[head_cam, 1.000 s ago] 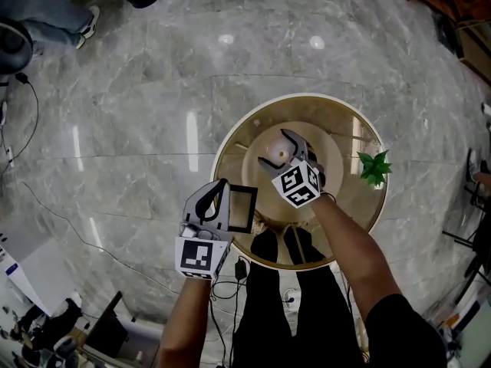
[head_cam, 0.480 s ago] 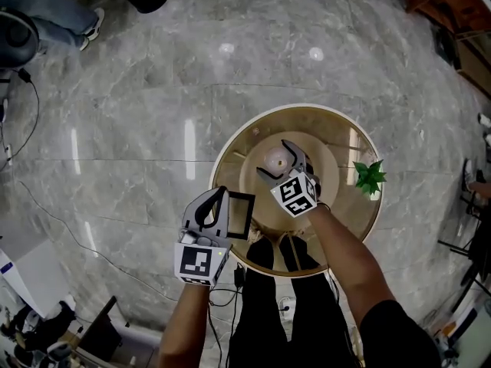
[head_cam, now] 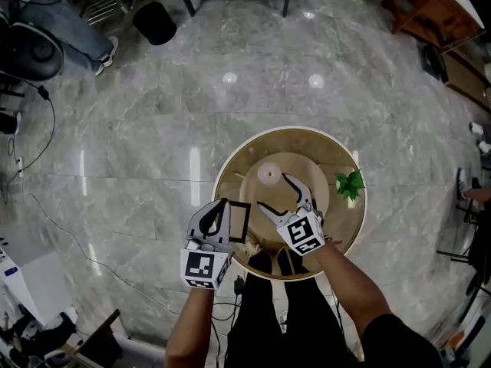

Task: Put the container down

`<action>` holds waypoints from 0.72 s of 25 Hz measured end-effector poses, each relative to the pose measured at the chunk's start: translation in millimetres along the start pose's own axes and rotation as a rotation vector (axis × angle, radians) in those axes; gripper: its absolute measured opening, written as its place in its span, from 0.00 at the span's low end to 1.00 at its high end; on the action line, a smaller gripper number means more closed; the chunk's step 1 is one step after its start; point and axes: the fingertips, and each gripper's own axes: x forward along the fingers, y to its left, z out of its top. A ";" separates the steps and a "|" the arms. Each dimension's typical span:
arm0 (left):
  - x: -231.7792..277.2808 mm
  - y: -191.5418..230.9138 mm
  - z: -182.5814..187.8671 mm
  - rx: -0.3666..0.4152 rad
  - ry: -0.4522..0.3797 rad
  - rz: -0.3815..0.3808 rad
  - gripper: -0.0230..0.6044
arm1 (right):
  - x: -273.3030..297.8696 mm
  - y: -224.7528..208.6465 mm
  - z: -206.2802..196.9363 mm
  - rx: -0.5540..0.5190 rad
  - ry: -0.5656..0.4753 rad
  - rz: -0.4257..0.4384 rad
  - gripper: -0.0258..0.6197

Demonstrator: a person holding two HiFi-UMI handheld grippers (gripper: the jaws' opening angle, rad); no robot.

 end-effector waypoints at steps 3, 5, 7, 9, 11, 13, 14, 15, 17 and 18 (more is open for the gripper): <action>-15.2 -13.1 18.0 -0.009 -0.015 0.016 0.02 | -40.1 5.2 37.8 -0.005 -0.059 -0.008 0.68; -23.8 -27.1 34.4 0.004 -0.030 0.015 0.02 | -71.6 5.3 66.5 -0.016 -0.106 -0.019 0.65; -31.2 -41.9 51.1 0.026 -0.044 0.009 0.02 | -104.0 4.2 94.6 -0.022 -0.154 -0.033 0.58; -40.9 -56.2 66.7 0.047 -0.055 0.001 0.02 | -134.9 5.7 118.9 -0.025 -0.206 -0.051 0.49; -52.8 -69.9 81.9 0.058 -0.070 -0.006 0.02 | -166.1 8.4 141.2 -0.025 -0.237 -0.072 0.39; -63.9 -81.5 96.5 0.064 -0.086 -0.009 0.02 | -193.2 10.3 160.7 -0.028 -0.266 -0.085 0.31; -68.4 -86.2 103.5 0.067 -0.094 -0.008 0.02 | -204.2 10.3 169.1 -0.028 -0.285 -0.090 0.28; -72.1 -90.2 110.0 0.072 -0.101 -0.008 0.02 | -214.1 9.8 176.9 -0.030 -0.302 -0.095 0.24; -79.0 -97.3 120.9 0.077 -0.113 -0.007 0.02 | -232.2 8.2 191.5 -0.034 -0.326 -0.109 0.18; -82.1 -100.0 125.1 0.076 -0.119 -0.006 0.02 | -239.9 7.0 197.9 -0.038 -0.339 -0.120 0.14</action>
